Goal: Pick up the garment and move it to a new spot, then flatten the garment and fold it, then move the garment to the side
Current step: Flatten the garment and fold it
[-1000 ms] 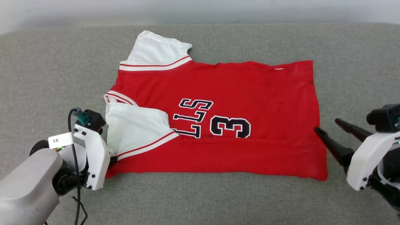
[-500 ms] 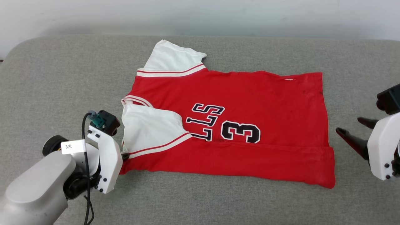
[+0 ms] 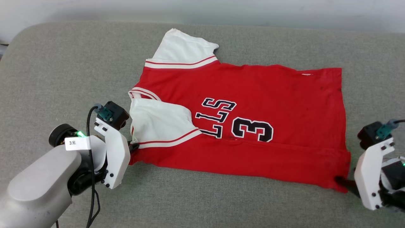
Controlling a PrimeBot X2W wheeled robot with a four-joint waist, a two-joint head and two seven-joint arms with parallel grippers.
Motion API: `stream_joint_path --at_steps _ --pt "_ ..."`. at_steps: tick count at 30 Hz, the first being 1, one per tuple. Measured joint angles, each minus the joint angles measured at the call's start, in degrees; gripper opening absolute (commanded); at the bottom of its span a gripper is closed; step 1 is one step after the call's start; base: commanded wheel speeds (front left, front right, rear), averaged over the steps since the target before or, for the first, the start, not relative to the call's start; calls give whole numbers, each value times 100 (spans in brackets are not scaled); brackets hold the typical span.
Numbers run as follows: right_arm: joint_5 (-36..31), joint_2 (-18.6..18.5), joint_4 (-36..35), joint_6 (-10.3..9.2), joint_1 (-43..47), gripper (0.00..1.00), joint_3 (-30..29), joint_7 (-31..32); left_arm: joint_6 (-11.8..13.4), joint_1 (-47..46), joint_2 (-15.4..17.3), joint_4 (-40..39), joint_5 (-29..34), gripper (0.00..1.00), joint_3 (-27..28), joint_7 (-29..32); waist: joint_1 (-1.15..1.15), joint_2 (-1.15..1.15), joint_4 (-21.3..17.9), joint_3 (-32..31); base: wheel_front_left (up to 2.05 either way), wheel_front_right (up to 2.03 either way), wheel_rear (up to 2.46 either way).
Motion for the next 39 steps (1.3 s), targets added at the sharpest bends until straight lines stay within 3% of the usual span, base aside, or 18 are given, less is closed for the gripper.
stream_joint_path --at_steps 10,11,12,13,18,26,39 --pt "-111 182 535 -46 -12 100 517 -692 25 -10 -22 32 31 0 -15 -79 -1 0 24 193 0 0 0" --pt "-102 159 542 -46 -32 91 579 -739 25 -8 -32 48 31 0 -26 -94 -1 0 21 185 0 0 0" --pt "-88 157 553 -46 -51 9 619 -827 25 1 -34 75 25 0 -34 -97 0 0 13 170 0 0 0" --pt "-73 162 568 -46 -62 0 644 -926 25 14 -34 100 13 0 -42 -103 0 0 1 150 0 0 0" --pt "116 223 541 -11 -113 0 757 -1280 24 119 -47 191 -21 0 -69 -174 0 0 -30 -33 0 0 0" --pt "323 -60 -5 0 64 0 555 -1623 89 333 176 -11 -144 0 -23 -253 0 0 -69 -467 0 0 0" --pt "449 -330 -1025 0 1195 0 -314 -1268 485 1040 731 -1002 -387 0 -5 -247 0 0 -88 -861 0 0 0"
